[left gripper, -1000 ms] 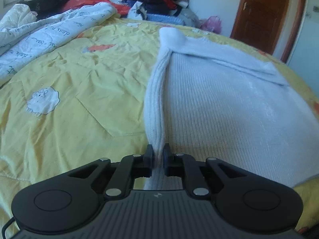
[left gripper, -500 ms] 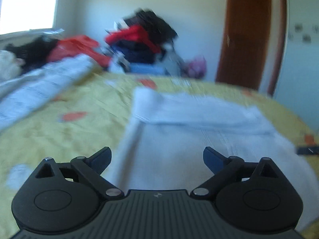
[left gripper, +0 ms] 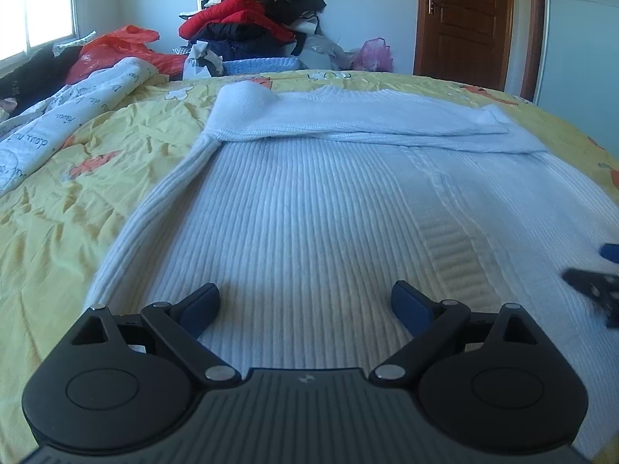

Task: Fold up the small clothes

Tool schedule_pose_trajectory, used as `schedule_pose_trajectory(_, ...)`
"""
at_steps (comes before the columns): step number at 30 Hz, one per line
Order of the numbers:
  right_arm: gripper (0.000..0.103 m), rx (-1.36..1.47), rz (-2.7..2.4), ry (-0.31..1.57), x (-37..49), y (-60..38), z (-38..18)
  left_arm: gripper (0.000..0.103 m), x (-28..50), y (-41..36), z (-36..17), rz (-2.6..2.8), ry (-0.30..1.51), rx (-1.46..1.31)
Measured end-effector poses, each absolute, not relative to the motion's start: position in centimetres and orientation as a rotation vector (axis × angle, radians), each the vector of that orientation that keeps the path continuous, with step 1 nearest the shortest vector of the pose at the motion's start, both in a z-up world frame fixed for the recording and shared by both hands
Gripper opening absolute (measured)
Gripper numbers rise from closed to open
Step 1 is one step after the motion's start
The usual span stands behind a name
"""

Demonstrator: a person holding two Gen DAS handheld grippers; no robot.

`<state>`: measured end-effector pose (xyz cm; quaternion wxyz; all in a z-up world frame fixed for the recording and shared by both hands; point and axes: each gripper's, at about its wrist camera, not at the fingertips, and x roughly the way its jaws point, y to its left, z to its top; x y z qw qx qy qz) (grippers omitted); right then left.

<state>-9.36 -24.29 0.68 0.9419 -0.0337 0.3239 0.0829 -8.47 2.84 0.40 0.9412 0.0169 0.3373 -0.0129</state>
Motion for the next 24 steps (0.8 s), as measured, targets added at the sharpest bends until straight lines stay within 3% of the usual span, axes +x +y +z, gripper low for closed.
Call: schedule_pose_trajectory(24, 0.097, -0.087, 0.183, 0.687, -17.1, -25.5, 0.6, 0.097, -15.1, 3.1, 0.7, -0.028, 0.696, 0.036)
